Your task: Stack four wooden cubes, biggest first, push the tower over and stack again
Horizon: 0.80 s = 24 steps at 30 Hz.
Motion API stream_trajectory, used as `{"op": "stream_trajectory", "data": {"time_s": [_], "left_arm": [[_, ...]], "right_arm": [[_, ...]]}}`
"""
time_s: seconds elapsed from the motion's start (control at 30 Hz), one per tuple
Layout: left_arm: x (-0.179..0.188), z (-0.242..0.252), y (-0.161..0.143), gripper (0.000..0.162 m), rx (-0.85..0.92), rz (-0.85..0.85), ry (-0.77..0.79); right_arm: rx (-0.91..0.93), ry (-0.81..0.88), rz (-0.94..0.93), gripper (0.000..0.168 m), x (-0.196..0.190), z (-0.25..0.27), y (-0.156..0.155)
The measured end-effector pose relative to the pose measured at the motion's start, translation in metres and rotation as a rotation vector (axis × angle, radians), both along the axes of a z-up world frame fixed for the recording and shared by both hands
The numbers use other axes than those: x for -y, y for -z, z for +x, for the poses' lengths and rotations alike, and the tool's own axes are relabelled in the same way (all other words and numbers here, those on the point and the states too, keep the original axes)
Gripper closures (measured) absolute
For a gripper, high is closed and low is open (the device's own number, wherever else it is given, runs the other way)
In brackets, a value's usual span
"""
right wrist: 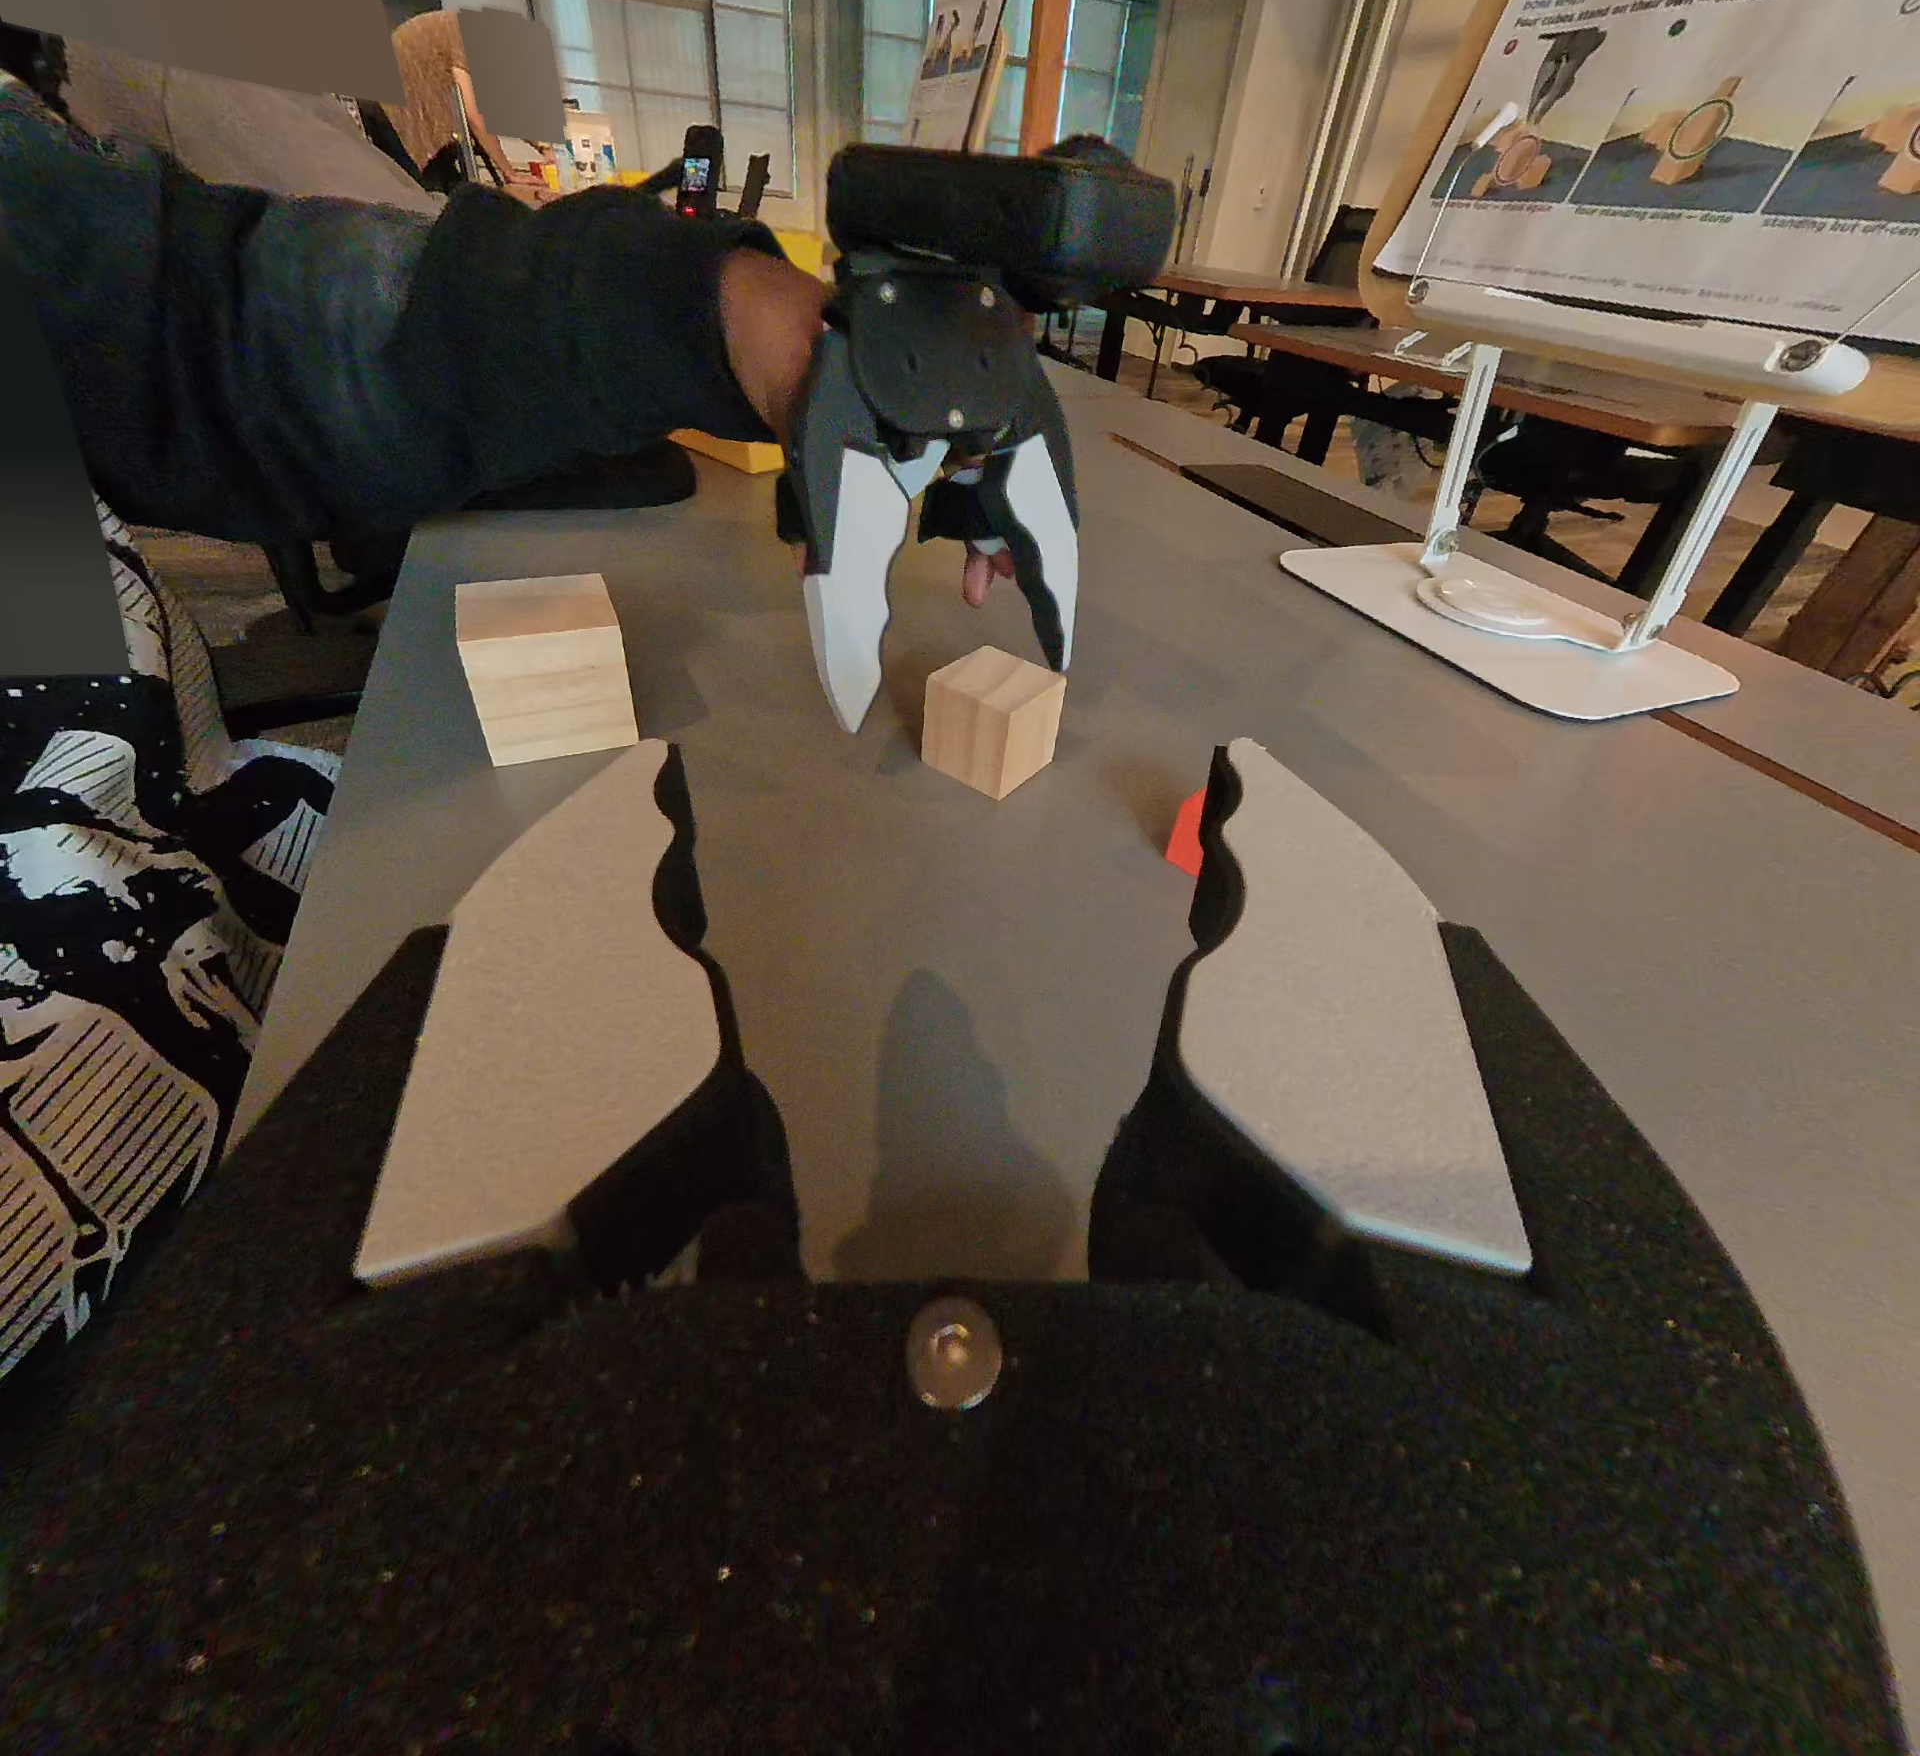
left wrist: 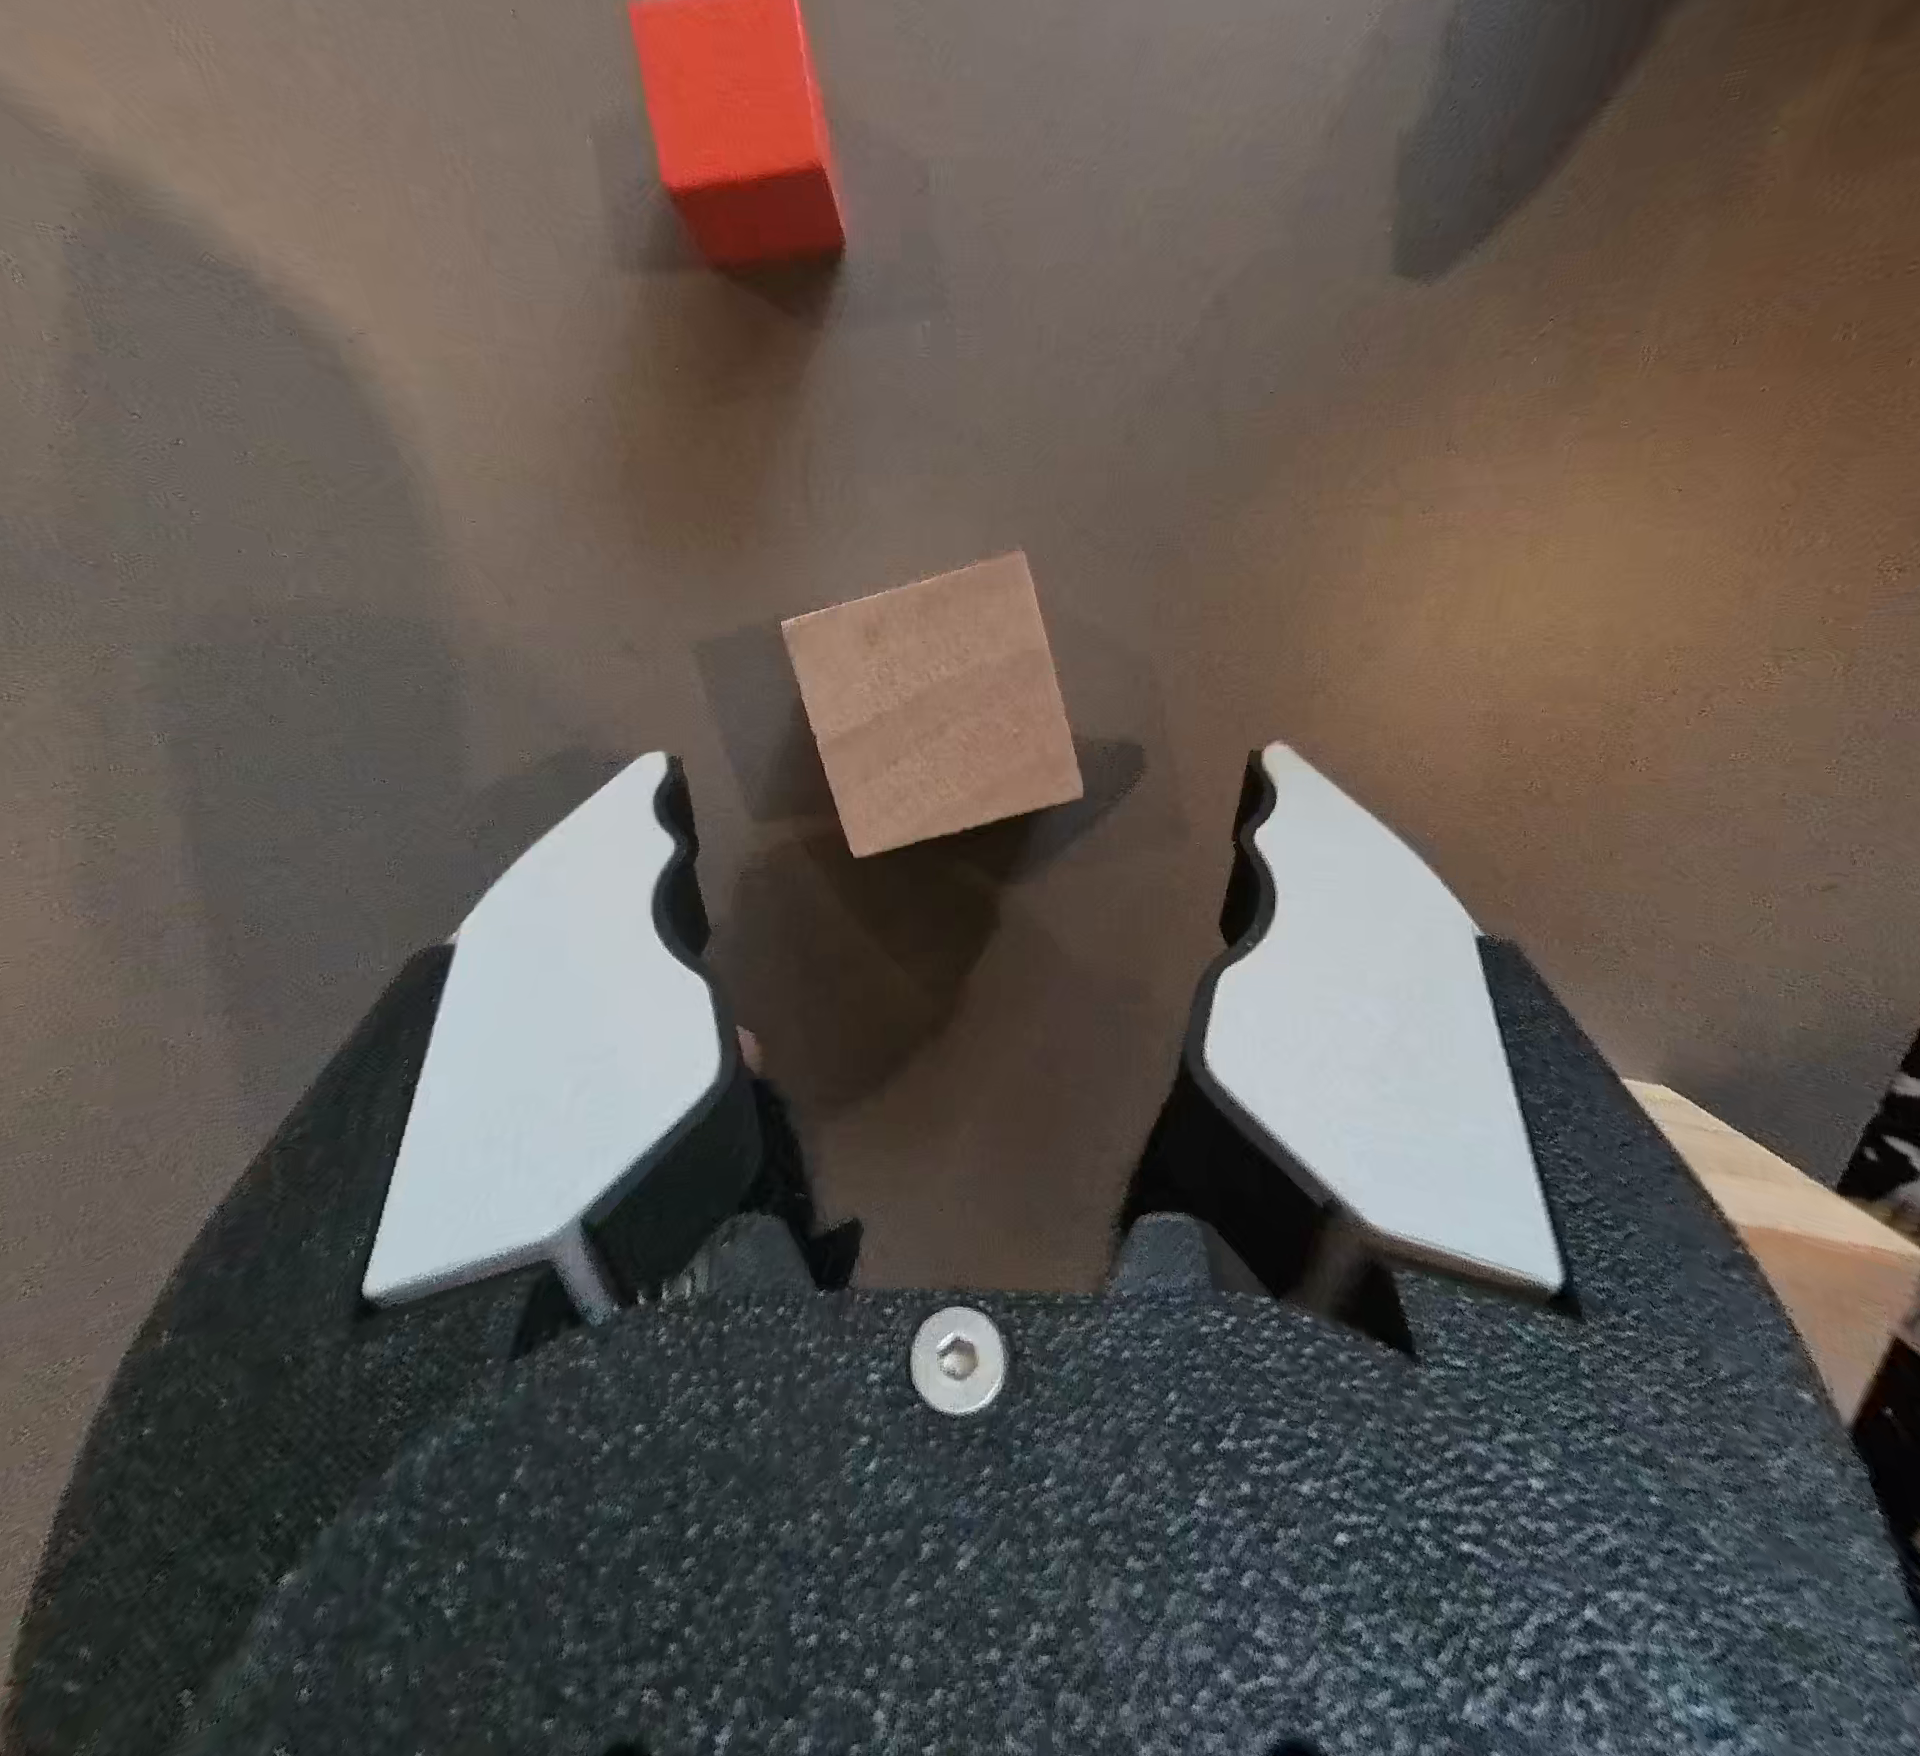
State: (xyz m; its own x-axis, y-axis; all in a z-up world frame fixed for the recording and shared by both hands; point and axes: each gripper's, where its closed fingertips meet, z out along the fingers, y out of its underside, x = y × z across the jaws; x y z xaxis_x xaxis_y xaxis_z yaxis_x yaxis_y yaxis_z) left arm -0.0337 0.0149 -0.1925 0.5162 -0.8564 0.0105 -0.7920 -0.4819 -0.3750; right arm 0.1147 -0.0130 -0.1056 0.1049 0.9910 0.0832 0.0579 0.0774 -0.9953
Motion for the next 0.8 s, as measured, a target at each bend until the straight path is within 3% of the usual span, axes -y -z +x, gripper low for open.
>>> {"op": "stream_trajectory", "data": {"time_s": [0.2,0.3,0.5,0.8], "left_arm": [[-0.01,0.005,0.004,0.078,-0.039,-0.006,-0.012],[-0.01,0.007,0.005,0.114,-0.045,-0.005,0.002],[-0.005,0.005,-0.004,0.116,0.018,-0.009,-0.002],[0.05,-0.006,-0.063,0.117,0.122,0.008,0.116]], "right_arm": [[0.0,0.0,0.004,0.075,0.0,0.0,0.0],[0.0,0.0,0.003,0.075,0.0,0.0,0.0],[-0.001,0.001,0.005,0.075,0.0,0.0,0.0],[0.006,0.001,0.006,0.075,0.0,-0.001,0.001]]}}
